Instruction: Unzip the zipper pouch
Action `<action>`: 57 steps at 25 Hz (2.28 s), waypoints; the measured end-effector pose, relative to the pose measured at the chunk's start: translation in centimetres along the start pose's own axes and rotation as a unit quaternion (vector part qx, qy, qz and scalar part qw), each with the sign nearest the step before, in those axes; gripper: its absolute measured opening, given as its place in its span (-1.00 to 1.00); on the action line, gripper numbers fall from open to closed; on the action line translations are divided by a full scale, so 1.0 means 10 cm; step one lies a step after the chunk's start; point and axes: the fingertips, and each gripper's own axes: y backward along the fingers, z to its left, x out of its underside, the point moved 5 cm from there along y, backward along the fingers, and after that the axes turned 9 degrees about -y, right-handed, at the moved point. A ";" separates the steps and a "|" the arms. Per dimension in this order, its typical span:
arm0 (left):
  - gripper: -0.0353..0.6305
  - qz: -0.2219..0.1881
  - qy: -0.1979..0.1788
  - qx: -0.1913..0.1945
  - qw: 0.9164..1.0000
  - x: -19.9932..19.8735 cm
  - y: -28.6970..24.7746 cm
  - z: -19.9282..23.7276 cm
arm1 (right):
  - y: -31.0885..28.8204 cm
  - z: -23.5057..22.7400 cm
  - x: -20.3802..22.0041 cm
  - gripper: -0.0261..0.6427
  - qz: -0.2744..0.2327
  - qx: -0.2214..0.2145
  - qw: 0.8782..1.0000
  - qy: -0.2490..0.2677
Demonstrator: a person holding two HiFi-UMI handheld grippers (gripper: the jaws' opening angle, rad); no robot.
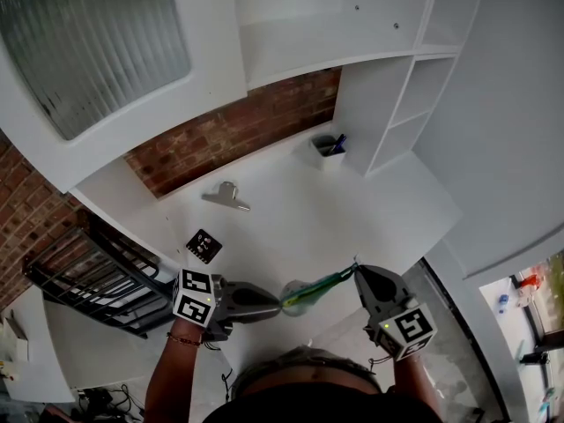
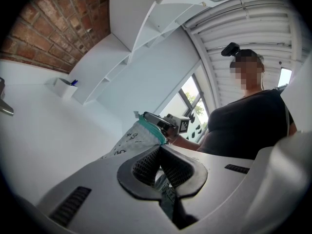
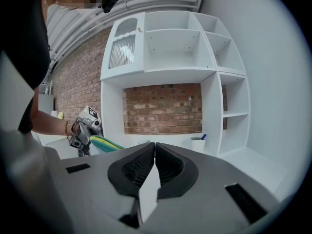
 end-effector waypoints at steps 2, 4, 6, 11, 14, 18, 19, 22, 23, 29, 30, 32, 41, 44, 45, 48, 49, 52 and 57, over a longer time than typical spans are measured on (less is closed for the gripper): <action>-0.88 -0.001 0.001 0.001 1.000 -0.01 0.00 0.03 | -0.02 -0.03 0.01 -0.90 -0.002 0.007 1.000 -0.004; -0.88 -0.001 -0.004 0.005 1.000 -0.02 -0.01 0.05 | -0.02 -0.06 0.02 -0.90 -0.006 0.016 1.000 -0.017; -0.88 -0.003 -0.007 0.001 1.000 -0.04 -0.02 0.10 | -0.03 -0.08 0.04 -0.90 -0.008 0.021 0.999 -0.026; -0.88 -0.018 0.004 -0.017 1.000 -0.08 -0.02 0.28 | 0.00 -0.17 0.08 -0.88 -0.008 0.036 0.998 -0.046; -0.88 -0.020 0.003 -0.022 1.000 -0.15 -0.04 0.36 | 0.06 -0.26 0.09 -0.85 -0.015 0.053 0.997 -0.057; -0.88 -0.011 -0.002 -0.043 0.999 -0.18 -0.07 0.53 | 0.19 -0.44 0.05 -0.85 -0.035 0.087 0.992 -0.080; -0.88 -0.009 -0.003 -0.050 0.999 -0.19 -0.07 0.57 | 0.23 -0.48 0.05 -0.85 -0.039 0.095 0.991 -0.091; -0.88 -0.003 -0.005 -0.070 0.998 -0.23 -0.05 0.67 | 0.32 -0.54 0.10 -0.85 -0.041 0.111 0.985 -0.124; -0.88 -0.001 -0.007 -0.077 0.997 -0.26 -0.03 0.71 | 0.34 -0.55 0.12 -0.85 -0.039 0.113 0.984 -0.132; -0.88 0.012 -0.027 -0.131 0.991 -0.49 0.13 1.06 | 0.34 -0.49 0.26 -0.85 -0.023 0.113 0.983 -0.144; -0.88 0.010 -0.029 -0.142 0.989 -0.53 0.14 1.14 | 0.33 -0.49 0.27 -0.85 -0.022 0.113 0.983 -0.145; -0.88 0.006 -0.037 -0.166 0.985 -0.65 0.17 1.31 | 0.29 -0.49 0.29 -0.85 -0.021 0.112 0.983 -0.147; -0.88 0.048 -0.096 -0.251 0.962 -0.93 0.18 1.97 | 0.24 -0.38 0.44 -0.85 0.005 0.109 0.986 -0.130; -0.88 0.054 -0.090 -0.255 0.961 -0.88 0.13 2.06 | 0.29 -0.44 0.47 -0.85 0.006 0.115 0.984 -0.135; -0.88 0.046 -0.083 -0.254 0.963 -0.87 0.12 2.08 | 0.30 -0.47 0.47 -0.85 0.006 0.117 0.984 -0.137; -0.88 0.002 -0.056 -0.254 0.966 -0.82 0.10 2.11 | 0.30 -0.53 0.45 -0.85 0.002 0.121 0.983 -0.139; -0.88 -0.011 -0.047 -0.257 0.965 -0.80 0.11 2.13 | 0.30 -0.53 0.45 -0.85 0.001 0.121 0.983 -0.138; -0.88 -0.033 -0.016 -0.266 0.963 -0.66 0.11 2.18 | 0.28 -0.51 0.47 -0.85 0.005 0.120 0.983 -0.138; -0.88 -0.046 0.032 -0.272 0.961 -0.36 0.09 2.27 | 0.30 -0.50 0.53 -0.85 0.016 0.124 0.983 -0.133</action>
